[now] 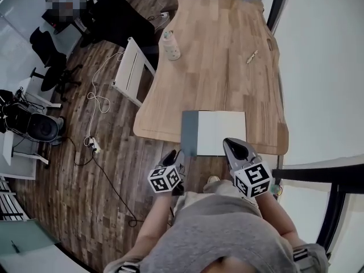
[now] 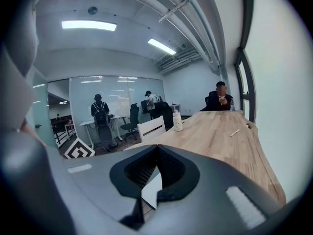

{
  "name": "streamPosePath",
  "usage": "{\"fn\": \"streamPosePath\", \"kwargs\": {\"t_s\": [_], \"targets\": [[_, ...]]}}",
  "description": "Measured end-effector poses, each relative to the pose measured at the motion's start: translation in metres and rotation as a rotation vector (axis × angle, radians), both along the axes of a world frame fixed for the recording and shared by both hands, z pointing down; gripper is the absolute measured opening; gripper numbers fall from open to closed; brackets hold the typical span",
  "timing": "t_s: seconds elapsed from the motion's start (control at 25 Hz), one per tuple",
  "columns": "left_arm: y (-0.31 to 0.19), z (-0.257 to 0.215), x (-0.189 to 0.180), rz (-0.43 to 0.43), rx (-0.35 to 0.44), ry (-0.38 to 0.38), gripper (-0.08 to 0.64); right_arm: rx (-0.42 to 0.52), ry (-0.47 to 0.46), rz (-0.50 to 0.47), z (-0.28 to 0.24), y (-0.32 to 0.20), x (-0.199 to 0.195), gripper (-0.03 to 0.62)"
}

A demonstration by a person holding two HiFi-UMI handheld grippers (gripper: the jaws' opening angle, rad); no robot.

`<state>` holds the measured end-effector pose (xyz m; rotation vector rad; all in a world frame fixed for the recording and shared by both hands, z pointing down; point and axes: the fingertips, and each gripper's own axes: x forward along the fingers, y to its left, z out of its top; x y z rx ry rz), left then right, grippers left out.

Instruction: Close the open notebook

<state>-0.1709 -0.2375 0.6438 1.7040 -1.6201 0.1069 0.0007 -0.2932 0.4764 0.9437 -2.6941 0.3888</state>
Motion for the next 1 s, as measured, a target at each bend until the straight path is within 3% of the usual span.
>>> {"fn": "streamPosePath", "kwargs": {"t_s": [0.24, 0.52, 0.76, 1.0], "targets": [[-0.006, 0.026, 0.007, 0.004, -0.054, 0.058, 0.193, -0.011, 0.007, -0.030, 0.005, -0.012, 0.000, 0.002], [-0.006, 0.056, 0.018, 0.056, -0.126, 0.080, 0.236, -0.048, 0.026, -0.044, 0.021, -0.013, 0.008, 0.002], [-0.010, 0.067, 0.021, 0.066, -0.139, 0.115, 0.250, -0.065, 0.042, -0.061, 0.032, -0.011, 0.013, 0.002], [-0.009, 0.059, 0.019, 0.047, -0.128, 0.063, 0.236, -0.058, 0.041, -0.060, 0.029, -0.013, 0.015, 0.002]]}}
